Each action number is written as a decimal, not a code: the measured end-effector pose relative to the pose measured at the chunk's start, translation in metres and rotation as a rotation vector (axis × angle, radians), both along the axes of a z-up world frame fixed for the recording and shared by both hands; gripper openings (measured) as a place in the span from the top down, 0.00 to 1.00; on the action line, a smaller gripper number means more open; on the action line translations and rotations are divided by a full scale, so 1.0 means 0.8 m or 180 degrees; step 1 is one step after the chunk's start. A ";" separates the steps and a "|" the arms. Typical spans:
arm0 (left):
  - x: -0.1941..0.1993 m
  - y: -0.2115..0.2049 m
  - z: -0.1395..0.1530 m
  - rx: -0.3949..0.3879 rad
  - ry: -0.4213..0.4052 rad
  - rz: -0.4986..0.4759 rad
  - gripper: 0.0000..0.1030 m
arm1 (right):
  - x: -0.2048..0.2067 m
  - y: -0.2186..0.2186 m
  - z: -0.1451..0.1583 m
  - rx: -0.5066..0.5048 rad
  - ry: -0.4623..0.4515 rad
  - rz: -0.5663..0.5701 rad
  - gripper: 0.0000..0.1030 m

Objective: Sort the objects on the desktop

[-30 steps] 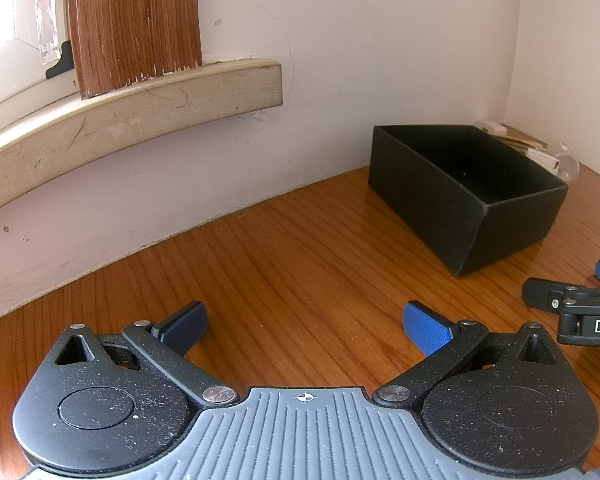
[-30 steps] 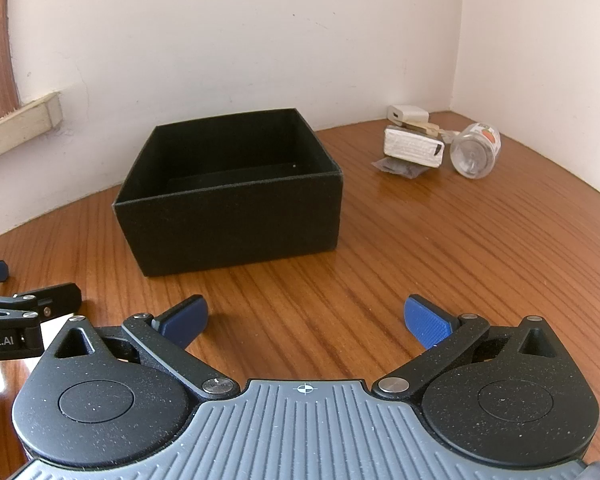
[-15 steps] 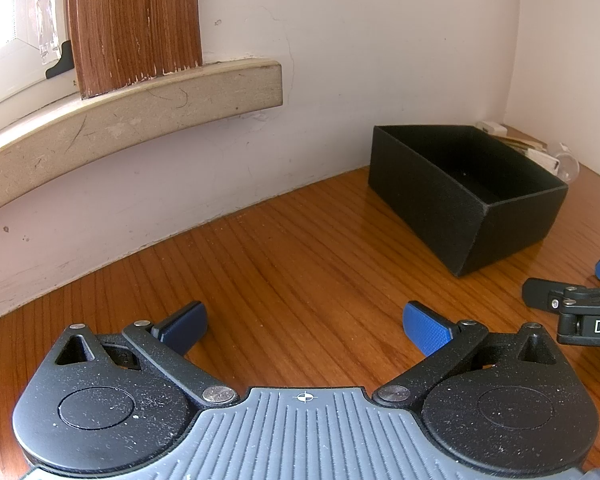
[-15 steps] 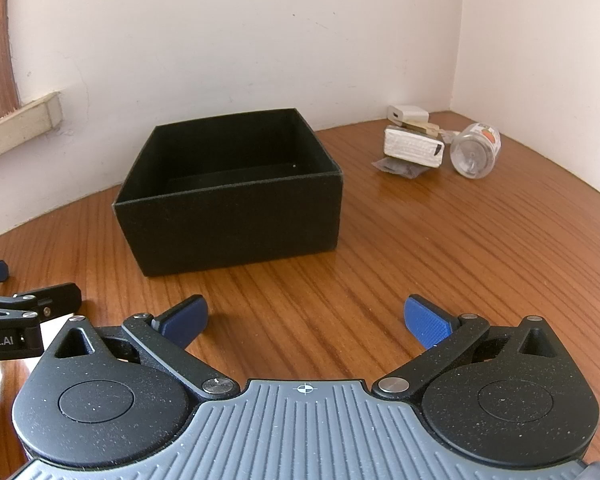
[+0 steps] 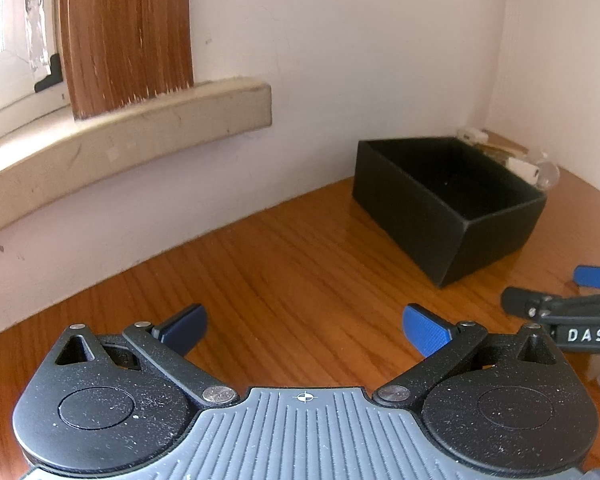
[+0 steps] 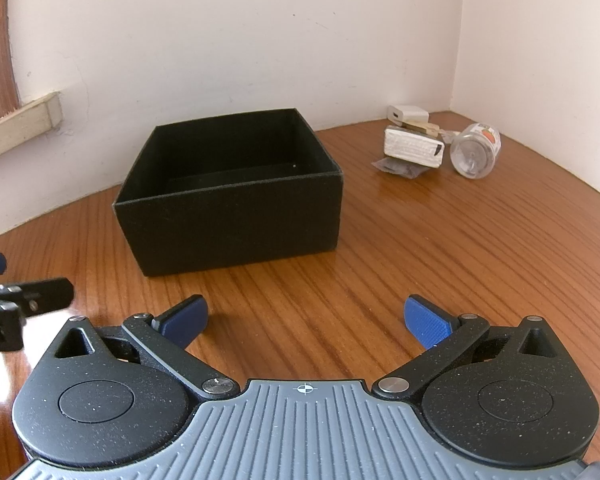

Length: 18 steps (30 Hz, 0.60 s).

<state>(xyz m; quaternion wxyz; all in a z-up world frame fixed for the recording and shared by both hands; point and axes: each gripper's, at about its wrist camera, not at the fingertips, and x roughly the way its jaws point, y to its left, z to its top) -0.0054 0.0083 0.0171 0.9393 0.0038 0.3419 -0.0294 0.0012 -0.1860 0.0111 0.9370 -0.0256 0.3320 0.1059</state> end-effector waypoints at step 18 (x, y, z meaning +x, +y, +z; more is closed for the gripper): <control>0.009 0.005 0.053 -0.0168 -0.0221 -0.0230 0.00 | 0.016 -0.087 0.079 0.0485 -0.0418 0.0698 0.00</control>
